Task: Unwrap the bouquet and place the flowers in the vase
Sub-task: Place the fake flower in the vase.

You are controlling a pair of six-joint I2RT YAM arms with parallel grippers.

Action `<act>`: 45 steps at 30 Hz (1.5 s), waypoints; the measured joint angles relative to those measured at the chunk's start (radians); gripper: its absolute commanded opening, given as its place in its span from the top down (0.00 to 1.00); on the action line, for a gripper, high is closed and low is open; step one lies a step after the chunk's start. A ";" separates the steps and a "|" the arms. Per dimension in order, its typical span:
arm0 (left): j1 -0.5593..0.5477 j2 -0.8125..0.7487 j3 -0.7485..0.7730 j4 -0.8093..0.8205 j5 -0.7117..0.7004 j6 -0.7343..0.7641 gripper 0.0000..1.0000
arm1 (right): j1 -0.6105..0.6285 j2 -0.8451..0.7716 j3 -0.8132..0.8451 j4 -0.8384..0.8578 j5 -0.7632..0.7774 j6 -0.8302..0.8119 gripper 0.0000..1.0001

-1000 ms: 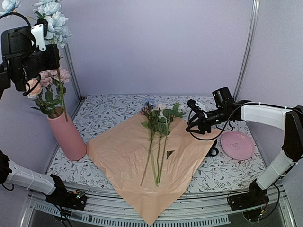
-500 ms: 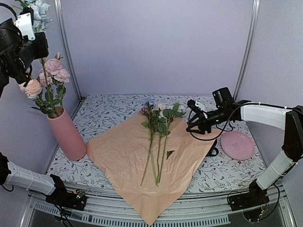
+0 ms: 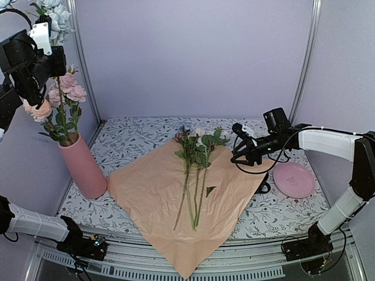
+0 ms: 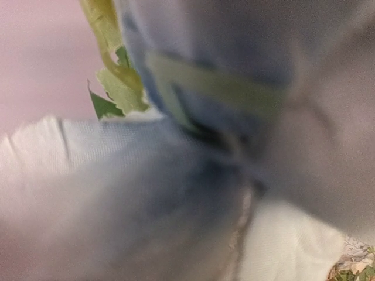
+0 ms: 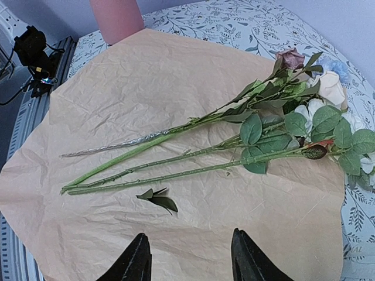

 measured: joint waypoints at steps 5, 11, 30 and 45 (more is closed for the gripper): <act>0.101 0.018 -0.015 -0.047 0.100 -0.060 1.00 | 0.000 -0.005 0.000 0.000 0.001 0.000 0.51; 0.226 0.021 -0.103 -0.072 0.221 -0.109 1.00 | 0.000 -0.005 -0.001 0.000 0.001 -0.003 0.51; 0.326 -0.196 -0.549 -0.063 0.373 -0.244 1.00 | 0.000 -0.005 -0.001 -0.019 0.000 -0.008 0.52; 0.328 -0.256 -0.607 -0.092 0.346 -0.250 1.00 | 0.000 0.013 -0.001 -0.031 -0.002 -0.011 0.52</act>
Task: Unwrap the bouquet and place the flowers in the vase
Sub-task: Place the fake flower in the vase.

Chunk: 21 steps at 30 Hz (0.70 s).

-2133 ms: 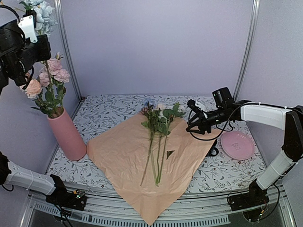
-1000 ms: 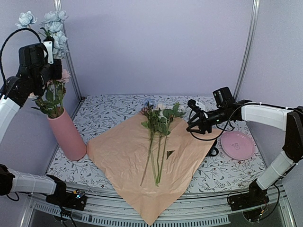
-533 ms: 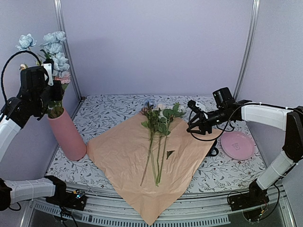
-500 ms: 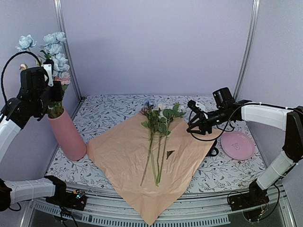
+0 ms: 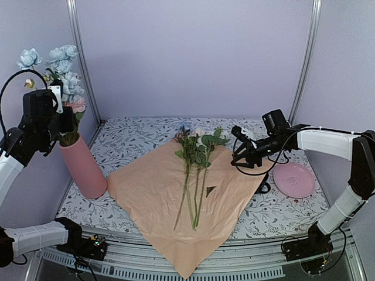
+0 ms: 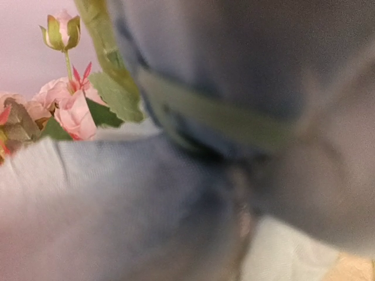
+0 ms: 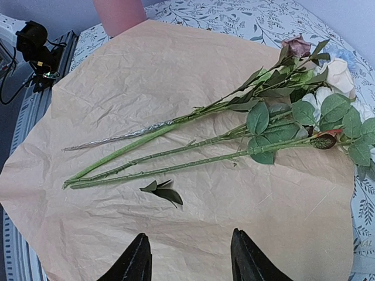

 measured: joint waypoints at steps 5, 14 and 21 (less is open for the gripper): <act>0.001 -0.037 -0.038 -0.006 -0.008 -0.002 1.00 | 0.000 0.011 0.000 -0.007 -0.003 0.000 0.52; 0.002 -0.039 -0.060 -0.026 -0.009 -0.036 0.60 | 0.000 0.014 0.000 -0.010 -0.004 -0.001 0.52; 0.004 -0.032 -0.013 -0.064 -0.025 -0.061 0.51 | 0.000 0.014 0.000 -0.014 -0.005 -0.005 0.52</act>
